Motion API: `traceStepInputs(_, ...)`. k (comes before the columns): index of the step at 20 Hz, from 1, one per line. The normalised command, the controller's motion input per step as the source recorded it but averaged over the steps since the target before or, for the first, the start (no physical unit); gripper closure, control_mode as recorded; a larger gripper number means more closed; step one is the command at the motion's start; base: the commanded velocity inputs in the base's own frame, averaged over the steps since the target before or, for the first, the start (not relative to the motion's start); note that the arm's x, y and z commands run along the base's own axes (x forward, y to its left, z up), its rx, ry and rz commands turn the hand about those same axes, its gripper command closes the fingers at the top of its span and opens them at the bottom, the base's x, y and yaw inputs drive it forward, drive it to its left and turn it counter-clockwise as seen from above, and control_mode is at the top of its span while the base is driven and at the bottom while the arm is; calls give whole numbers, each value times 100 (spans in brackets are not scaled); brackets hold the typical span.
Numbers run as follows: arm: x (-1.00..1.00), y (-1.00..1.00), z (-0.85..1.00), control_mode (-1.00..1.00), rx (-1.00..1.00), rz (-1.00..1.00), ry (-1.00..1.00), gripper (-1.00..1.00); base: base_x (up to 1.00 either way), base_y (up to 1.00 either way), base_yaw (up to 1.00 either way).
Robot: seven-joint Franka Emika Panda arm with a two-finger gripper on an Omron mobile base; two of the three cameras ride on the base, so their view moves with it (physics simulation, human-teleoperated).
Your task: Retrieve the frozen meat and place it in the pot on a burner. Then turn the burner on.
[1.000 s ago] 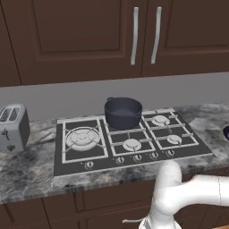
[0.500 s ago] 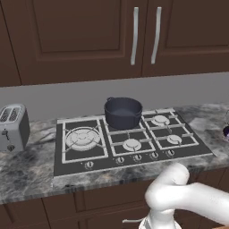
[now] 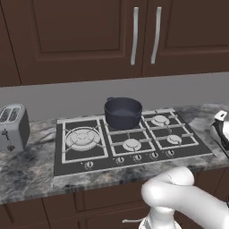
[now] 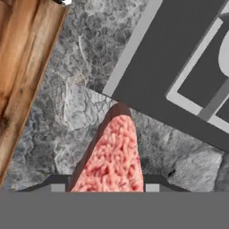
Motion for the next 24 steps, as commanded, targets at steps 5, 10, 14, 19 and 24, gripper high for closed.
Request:
traceStepInputs(5, 5, 26, 30, -100, -28, 28, 0, 100, 0, 0, 0)
traceStepInputs(10, 0, 60, 18, -100, -24, 28, 1, 100, 0, 0, 0)
traceStepInputs(14, 7, 30, 15, -100, -7, 35, 7, 100, 0, 0, 0)
traceStepInputs(19, -9, 33, 21, -100, -6, 32, -5, 100, 0, 0, 0)
traceStepInputs(24, -7, 68, 34, -100, -6, 25, -7, 100, 0, 0, 0)
